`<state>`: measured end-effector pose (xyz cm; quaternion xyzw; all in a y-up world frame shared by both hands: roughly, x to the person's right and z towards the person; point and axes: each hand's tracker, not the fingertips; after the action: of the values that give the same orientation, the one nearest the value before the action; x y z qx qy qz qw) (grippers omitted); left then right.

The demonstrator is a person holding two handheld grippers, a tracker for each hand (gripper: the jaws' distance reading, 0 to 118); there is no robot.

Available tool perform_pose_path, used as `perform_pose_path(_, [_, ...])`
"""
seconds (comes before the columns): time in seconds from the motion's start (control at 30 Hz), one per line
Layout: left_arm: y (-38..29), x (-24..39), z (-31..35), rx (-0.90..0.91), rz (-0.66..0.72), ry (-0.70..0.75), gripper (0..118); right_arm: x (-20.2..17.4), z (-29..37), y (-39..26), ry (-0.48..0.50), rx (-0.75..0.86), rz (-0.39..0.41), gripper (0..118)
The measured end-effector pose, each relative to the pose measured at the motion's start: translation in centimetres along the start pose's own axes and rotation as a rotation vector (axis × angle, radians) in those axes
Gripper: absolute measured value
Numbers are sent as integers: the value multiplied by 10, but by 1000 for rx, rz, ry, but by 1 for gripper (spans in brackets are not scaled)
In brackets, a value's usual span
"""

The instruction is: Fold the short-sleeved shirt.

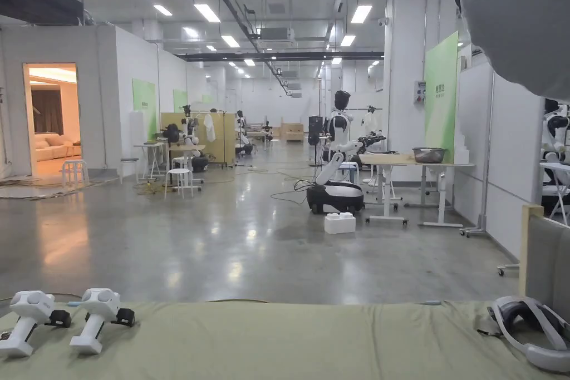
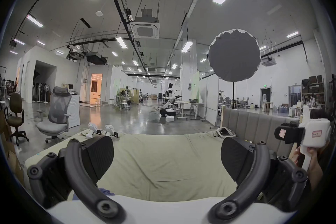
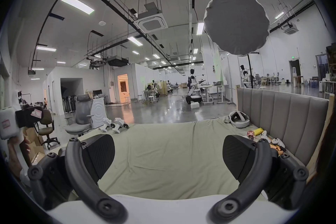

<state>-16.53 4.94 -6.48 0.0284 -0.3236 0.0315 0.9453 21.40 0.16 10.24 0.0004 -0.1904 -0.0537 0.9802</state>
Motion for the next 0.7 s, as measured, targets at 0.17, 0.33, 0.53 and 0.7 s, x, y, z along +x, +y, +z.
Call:
perform_pose_path(0.17, [4,1,-5,-22,-32,13,118,-1,-3,-3,-3,-13,16,118])
perform_pose_path(0.33, [1,4,-6,-34,-57,25,118,-1,-5,-4,15,-20,-10,118])
perform_pose_path(0.53, [1,7,-8,-54,-53,32,118,-1,-7,-3,25,-32,-19,118])
perform_pose_path(0.7, [1,10,-9,-65,-52,26,118,4,-11,-3,63,-56,-80,118])
